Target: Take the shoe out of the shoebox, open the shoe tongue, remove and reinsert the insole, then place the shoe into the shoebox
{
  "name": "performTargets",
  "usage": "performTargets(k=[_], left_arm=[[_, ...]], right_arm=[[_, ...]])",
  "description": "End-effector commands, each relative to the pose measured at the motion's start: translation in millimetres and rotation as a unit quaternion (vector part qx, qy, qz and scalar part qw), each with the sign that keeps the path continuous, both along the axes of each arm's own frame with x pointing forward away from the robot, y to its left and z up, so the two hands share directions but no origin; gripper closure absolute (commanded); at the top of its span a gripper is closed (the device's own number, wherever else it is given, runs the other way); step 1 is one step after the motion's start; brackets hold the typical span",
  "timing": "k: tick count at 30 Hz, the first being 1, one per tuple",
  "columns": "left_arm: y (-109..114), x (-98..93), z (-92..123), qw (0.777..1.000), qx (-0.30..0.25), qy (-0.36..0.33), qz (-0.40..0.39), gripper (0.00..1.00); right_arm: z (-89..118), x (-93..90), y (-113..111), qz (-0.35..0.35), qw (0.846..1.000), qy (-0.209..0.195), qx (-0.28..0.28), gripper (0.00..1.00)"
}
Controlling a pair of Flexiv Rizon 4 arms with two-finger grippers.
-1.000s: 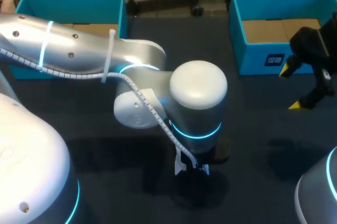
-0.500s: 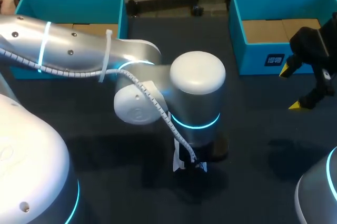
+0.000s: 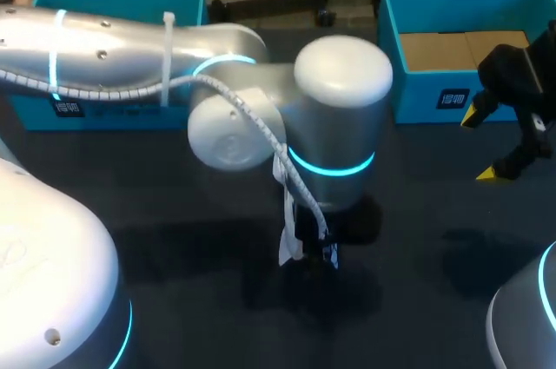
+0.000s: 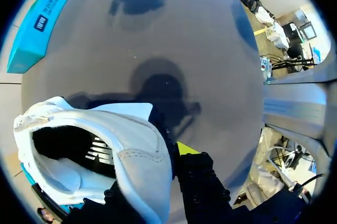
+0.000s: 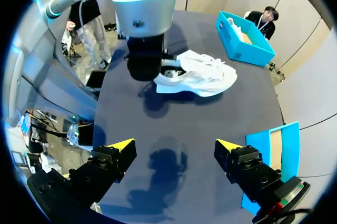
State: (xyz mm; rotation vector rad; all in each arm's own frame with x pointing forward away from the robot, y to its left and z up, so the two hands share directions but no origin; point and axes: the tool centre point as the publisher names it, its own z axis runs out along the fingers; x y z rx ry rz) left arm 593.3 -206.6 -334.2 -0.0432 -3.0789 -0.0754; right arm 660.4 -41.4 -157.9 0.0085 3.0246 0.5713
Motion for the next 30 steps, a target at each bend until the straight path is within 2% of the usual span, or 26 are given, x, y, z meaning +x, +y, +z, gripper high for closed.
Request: performTargets(k=[1,7,15,23,30], left_arm=[[17.2,10.9,62.3,1.000,-0.016,-0.004,0.001,1.00],[21.3,30.2,110.3,0.999,-0.038,0.004,-0.001,1.00],[25.1,43.2,153.7,0.998,-0.049,0.025,-0.023,1.00],[17.9,46.5,166.5,0.999,-0.038,0.012,-0.003,1.00],[17.3,46.0,167.4,0.999,-0.036,0.007,-0.002,1.00]], right_arm=[[-0.1,2.5,1.4,0.001,1.000,0.002,-0.002,0.00],[-0.1,2.5,1.4,0.001,1.000,0.002,-0.002,0.00],[-0.1,2.5,1.4,0.001,1.000,0.002,-0.002,0.00],[-0.1,2.5,1.4,0.001,1.000,0.002,-0.002,0.00],[-0.1,2.5,1.4,0.001,1.000,0.002,-0.002,0.00]])
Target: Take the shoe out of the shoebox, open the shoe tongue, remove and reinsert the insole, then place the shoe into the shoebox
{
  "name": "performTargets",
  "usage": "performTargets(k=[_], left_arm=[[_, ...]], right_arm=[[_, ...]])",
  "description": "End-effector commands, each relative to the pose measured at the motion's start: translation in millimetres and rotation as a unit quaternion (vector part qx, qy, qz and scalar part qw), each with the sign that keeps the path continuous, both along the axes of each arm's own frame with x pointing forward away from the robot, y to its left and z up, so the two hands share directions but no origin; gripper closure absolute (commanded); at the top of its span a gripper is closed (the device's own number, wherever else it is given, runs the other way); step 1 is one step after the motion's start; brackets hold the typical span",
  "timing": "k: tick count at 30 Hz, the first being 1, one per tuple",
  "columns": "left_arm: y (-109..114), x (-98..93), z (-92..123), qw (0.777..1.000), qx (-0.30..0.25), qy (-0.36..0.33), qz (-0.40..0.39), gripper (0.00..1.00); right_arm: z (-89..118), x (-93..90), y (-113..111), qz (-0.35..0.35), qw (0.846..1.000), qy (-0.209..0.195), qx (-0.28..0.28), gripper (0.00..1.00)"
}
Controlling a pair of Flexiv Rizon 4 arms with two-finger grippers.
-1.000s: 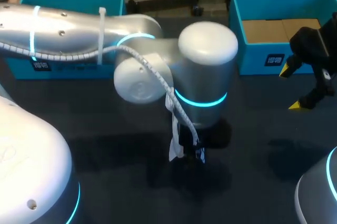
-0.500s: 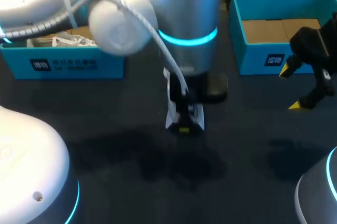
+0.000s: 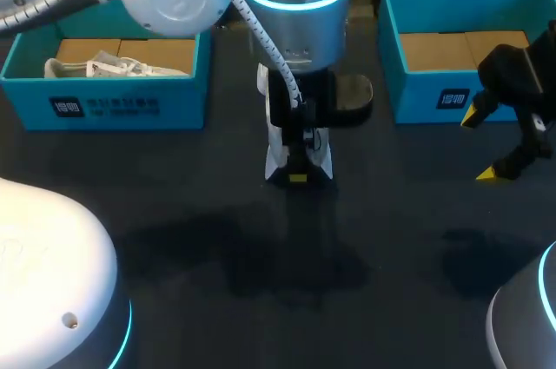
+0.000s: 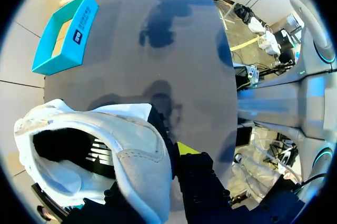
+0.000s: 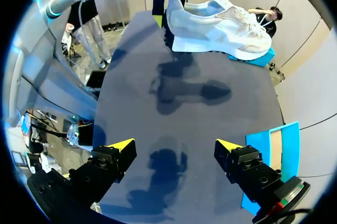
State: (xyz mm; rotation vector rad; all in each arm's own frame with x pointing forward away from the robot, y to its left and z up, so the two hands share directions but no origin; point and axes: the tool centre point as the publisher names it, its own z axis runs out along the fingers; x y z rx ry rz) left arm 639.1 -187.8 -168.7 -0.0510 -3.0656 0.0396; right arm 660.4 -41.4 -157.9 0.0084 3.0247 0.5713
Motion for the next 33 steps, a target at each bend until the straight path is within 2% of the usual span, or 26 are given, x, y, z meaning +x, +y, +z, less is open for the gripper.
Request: performTargets(k=[1,12,17,26,33], left_arm=[[-1.5,0.2,1.9,1.000,0.002,-0.001,-0.001,1.00],[-2.0,-2.0,3.6,1.000,0.004,0.000,-0.004,1.00],[-0.9,-10.3,13.8,0.999,0.042,0.006,-0.028,1.00],[12.1,-12.5,31.3,0.999,0.036,0.019,-0.035,1.00],[35.6,1.0,34.0,0.999,0.030,0.023,-0.038,1.00]], right_arm=[[-0.1,2.5,1.4,0.001,1.000,0.002,-0.002,0.00],[-0.1,2.5,1.4,0.001,1.000,0.002,-0.002,0.00],[-0.1,2.5,1.4,0.001,1.000,0.002,-0.002,0.00],[-0.1,2.5,1.4,0.001,1.000,0.002,-0.002,0.00],[-0.1,2.5,1.4,0.001,1.000,0.002,-0.002,0.00]])
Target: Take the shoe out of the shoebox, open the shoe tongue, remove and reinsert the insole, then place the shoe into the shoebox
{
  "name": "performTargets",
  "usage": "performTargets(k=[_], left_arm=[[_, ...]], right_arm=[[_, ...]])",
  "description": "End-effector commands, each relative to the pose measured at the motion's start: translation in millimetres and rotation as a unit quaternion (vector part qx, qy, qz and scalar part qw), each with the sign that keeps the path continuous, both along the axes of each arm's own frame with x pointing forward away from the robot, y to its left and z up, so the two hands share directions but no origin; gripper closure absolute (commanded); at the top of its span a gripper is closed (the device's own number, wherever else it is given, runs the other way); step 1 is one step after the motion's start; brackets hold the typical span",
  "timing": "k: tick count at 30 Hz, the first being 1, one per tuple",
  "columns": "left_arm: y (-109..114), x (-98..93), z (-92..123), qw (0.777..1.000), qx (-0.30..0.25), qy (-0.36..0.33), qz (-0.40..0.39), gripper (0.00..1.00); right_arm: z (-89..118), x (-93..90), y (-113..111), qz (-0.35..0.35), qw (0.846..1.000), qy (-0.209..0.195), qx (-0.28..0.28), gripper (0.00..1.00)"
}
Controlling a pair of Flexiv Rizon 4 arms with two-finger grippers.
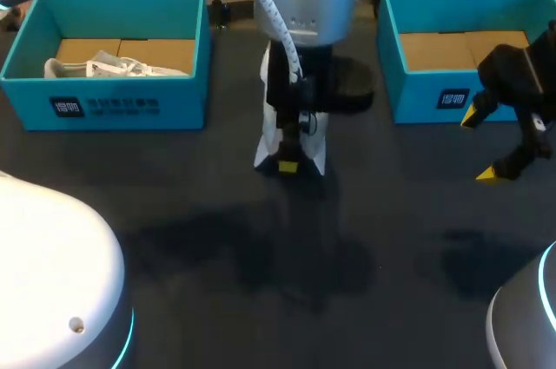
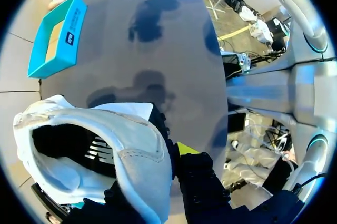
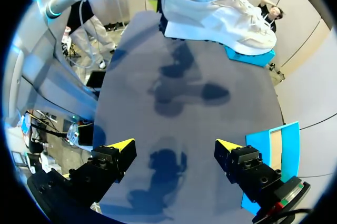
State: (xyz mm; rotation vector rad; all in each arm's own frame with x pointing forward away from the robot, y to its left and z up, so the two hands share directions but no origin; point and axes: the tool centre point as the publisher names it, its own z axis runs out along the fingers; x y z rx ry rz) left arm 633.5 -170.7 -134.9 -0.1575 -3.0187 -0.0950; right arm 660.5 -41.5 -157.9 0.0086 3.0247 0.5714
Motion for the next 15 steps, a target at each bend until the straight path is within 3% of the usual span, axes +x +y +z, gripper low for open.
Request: performTargets(k=[1,5,6,15], left_arm=[[29.0,10.6,1.9,1.000,-0.012,0.003,-0.001,1.00],[40.4,14.1,3.8,1.000,-0.011,0.001,-0.001,1.00],[62.4,22.2,5.2,1.000,-0.007,-0.004,0.000,1.00],[133.8,57.4,7.7,1.000,0.000,-0.011,0.011,1.00]], right_arm=[[-0.1,2.5,1.4,0.001,1.000,0.002,-0.002,0.00],[-0.1,2.5,1.4,0.001,1.000,0.002,-0.002,0.00],[-0.1,2.5,1.4,0.001,1.000,0.002,-0.002,0.00],[-0.1,2.5,1.4,0.001,1.000,0.002,-0.002,0.00]])
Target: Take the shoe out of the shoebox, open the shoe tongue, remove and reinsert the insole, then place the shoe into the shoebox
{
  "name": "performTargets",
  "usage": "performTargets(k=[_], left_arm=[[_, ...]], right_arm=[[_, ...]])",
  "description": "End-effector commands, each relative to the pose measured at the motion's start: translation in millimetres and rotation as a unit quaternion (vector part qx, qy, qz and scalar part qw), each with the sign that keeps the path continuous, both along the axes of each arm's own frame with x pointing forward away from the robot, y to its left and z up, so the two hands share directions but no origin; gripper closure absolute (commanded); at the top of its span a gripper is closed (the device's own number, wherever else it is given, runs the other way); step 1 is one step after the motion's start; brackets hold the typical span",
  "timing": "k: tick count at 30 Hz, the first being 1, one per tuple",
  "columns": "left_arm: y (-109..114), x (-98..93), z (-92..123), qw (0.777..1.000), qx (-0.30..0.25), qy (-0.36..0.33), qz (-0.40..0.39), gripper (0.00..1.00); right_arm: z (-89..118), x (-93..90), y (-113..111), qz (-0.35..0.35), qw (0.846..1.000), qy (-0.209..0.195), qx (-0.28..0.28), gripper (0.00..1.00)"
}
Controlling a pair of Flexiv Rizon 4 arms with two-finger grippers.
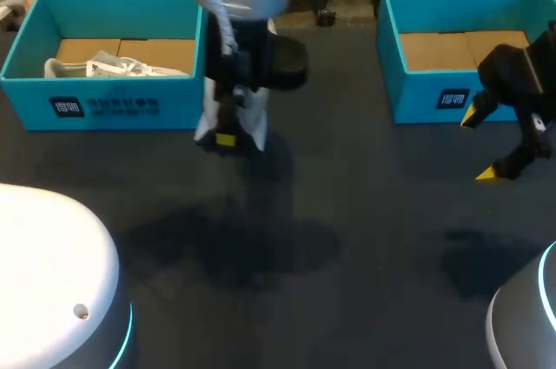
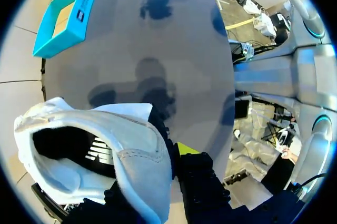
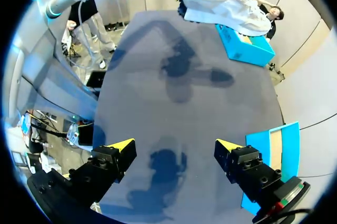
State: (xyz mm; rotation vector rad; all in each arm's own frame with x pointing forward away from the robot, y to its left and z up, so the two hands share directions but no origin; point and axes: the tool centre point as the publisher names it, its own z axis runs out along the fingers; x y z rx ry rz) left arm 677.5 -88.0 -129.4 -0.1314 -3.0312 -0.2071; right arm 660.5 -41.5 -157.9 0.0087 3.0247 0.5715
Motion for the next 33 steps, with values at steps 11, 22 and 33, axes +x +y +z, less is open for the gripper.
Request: performTargets(k=[11,22,33], left_arm=[[129.6,52.7,-3.6,0.999,-0.030,-0.012,0.008,1.00],[204.0,100.4,-11.1,0.999,-0.027,-0.016,0.026,1.00],[264.6,166.0,-20.5,0.998,-0.017,-0.003,0.054,1.00]], right_arm=[[-0.1,2.5,1.4,0.001,1.000,0.002,-0.002,0.00],[-0.1,2.5,1.4,0.001,1.000,0.002,-0.002,0.00],[-0.1,2.5,1.4,0.001,1.000,0.002,-0.002,0.00]])
